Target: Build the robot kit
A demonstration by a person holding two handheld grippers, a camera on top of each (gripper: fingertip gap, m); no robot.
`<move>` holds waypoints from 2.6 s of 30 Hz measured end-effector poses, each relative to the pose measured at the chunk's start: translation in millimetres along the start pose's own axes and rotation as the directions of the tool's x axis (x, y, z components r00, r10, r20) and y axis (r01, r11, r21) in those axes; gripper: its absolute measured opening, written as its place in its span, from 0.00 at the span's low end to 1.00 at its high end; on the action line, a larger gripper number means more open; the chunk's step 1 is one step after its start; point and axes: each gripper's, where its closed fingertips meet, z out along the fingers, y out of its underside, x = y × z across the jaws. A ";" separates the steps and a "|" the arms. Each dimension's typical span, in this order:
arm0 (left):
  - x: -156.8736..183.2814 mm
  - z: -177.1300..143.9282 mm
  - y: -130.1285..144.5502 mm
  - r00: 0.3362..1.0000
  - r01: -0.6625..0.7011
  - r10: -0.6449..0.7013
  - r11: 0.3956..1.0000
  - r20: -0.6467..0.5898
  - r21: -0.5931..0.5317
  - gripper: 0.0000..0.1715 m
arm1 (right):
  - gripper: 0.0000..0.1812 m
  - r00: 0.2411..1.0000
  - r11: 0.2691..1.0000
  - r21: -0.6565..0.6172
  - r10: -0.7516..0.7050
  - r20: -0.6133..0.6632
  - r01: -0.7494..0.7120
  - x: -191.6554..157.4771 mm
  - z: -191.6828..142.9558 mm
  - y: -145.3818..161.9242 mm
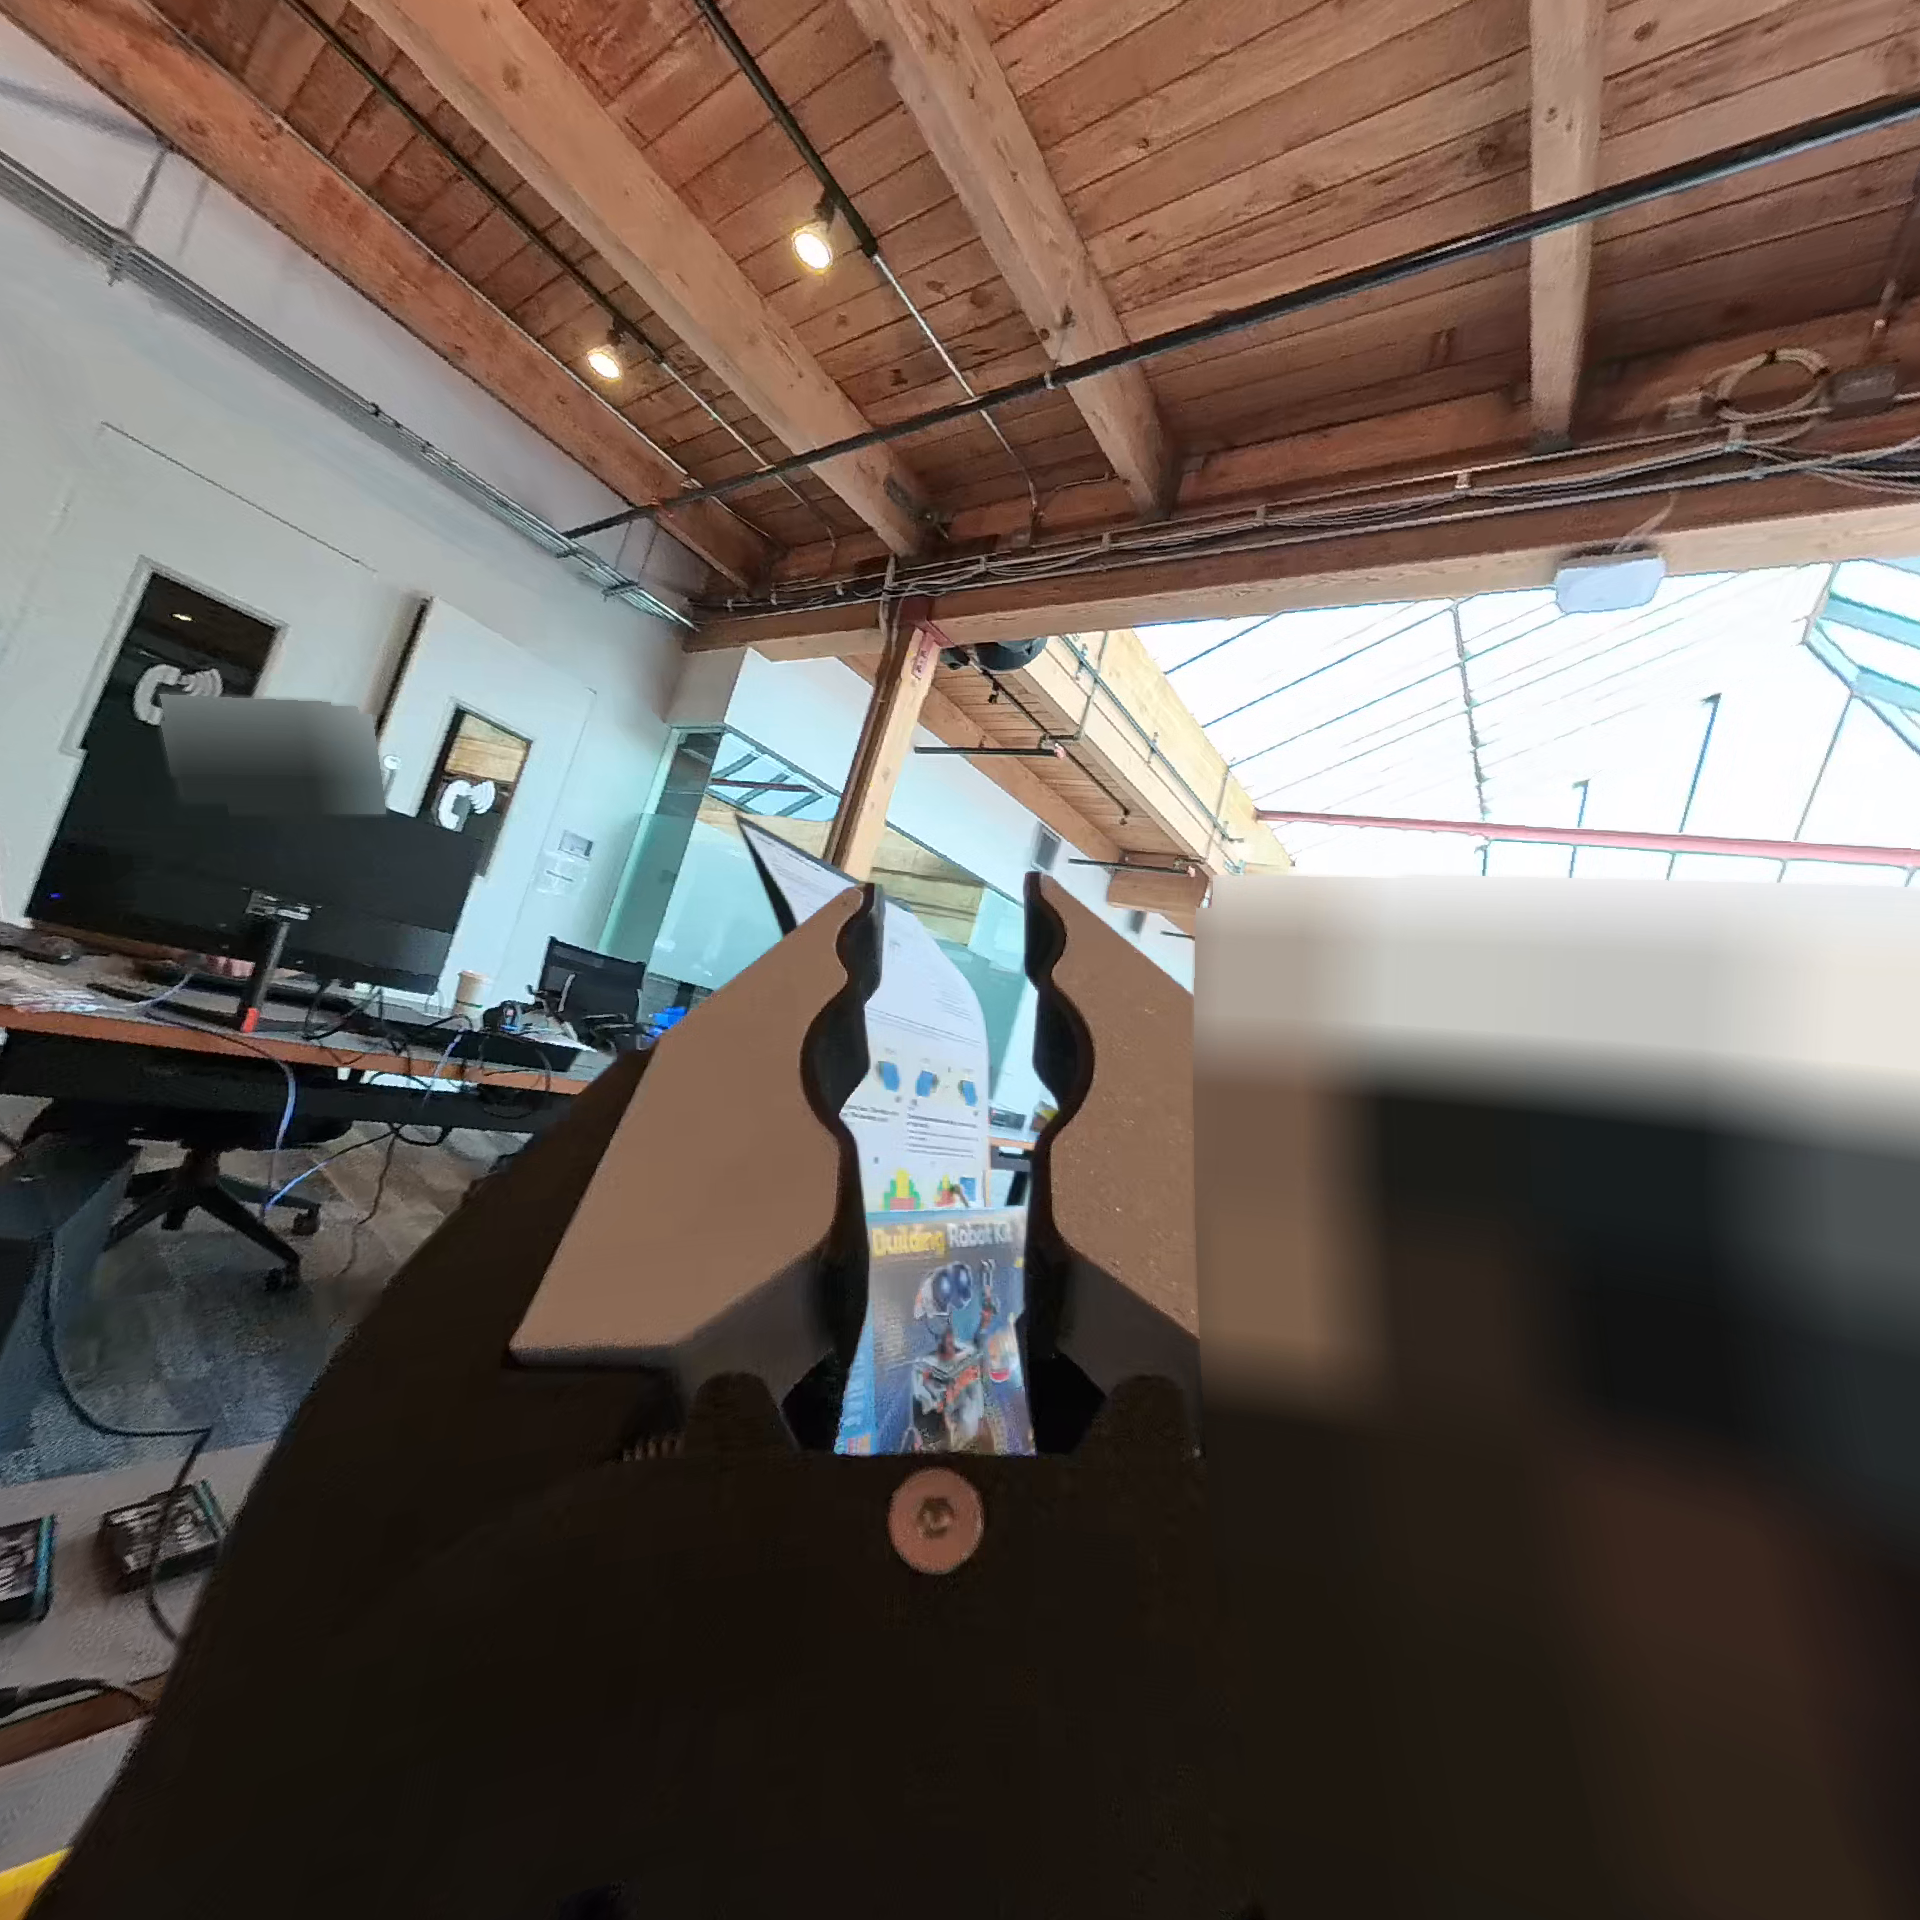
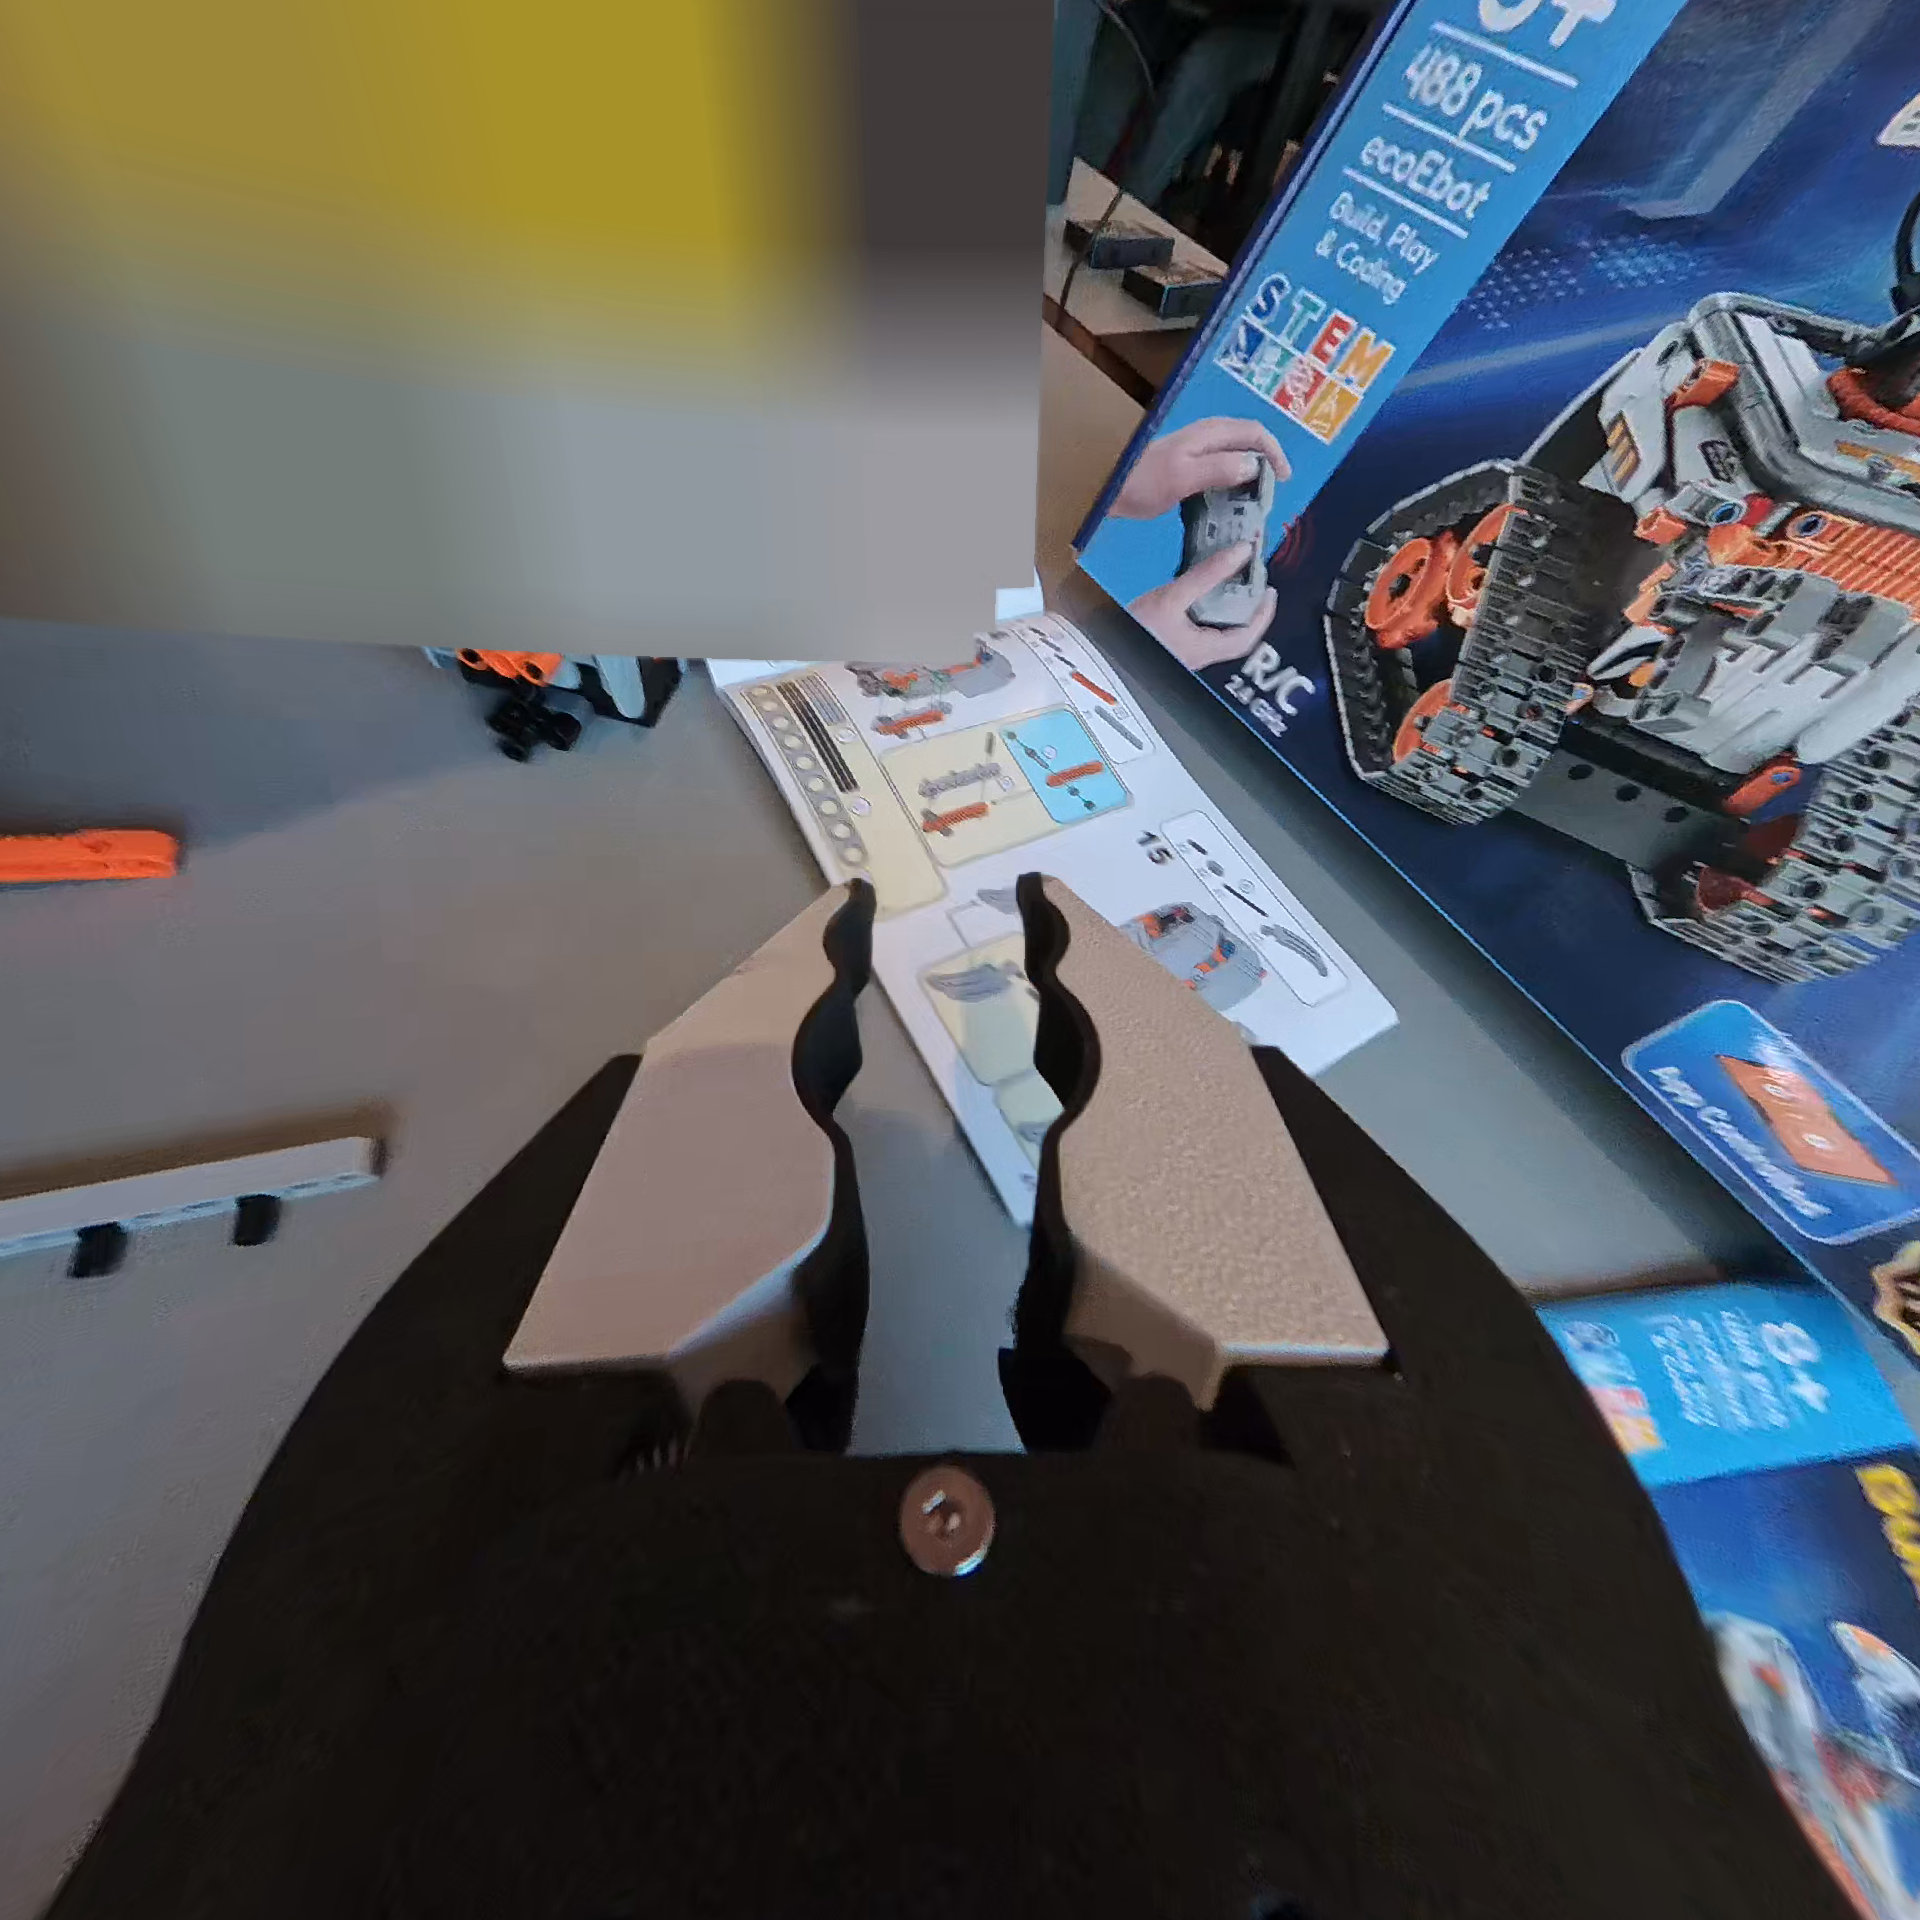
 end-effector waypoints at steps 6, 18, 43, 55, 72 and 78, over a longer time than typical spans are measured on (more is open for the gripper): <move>-22.5 -3.2 0.9 0.997 0.006 -0.007 1.000 0.074 0.011 0.15 | 0.15 0.997 0.999 0.000 0.034 -0.072 -0.034 22.9 -1.1 9.7; -18.6 -15.0 -24.5 0.998 0.007 -0.012 0.997 0.068 0.074 0.15 | 0.15 0.990 0.999 -0.015 -0.034 -0.134 0.033 31.3 -6.6 5.5; 0.7 -131.6 -178.9 0.996 -0.047 0.004 0.884 0.092 0.465 0.14 | 0.13 0.749 0.900 -0.152 -0.235 0.620 0.408 -204.8 153.9 -247.4; 18.3 -154.4 -195.2 0.999 -0.039 0.015 0.826 0.047 0.562 0.11 | 0.06 0.572 0.496 -0.411 -0.228 0.788 0.765 -215.8 269.2 -185.1; 13.7 -163.6 -200.2 0.999 -0.025 -0.009 0.789 0.052 0.614 0.15 | 0.13 0.285 0.482 -0.121 -0.283 0.916 0.868 -266.4 297.2 -152.2; 12.0 -161.7 -199.0 0.999 -0.021 -0.013 0.794 0.052 0.607 0.15 | 0.11 0.290 0.437 -0.159 -0.253 0.923 0.885 -270.7 304.6 -143.6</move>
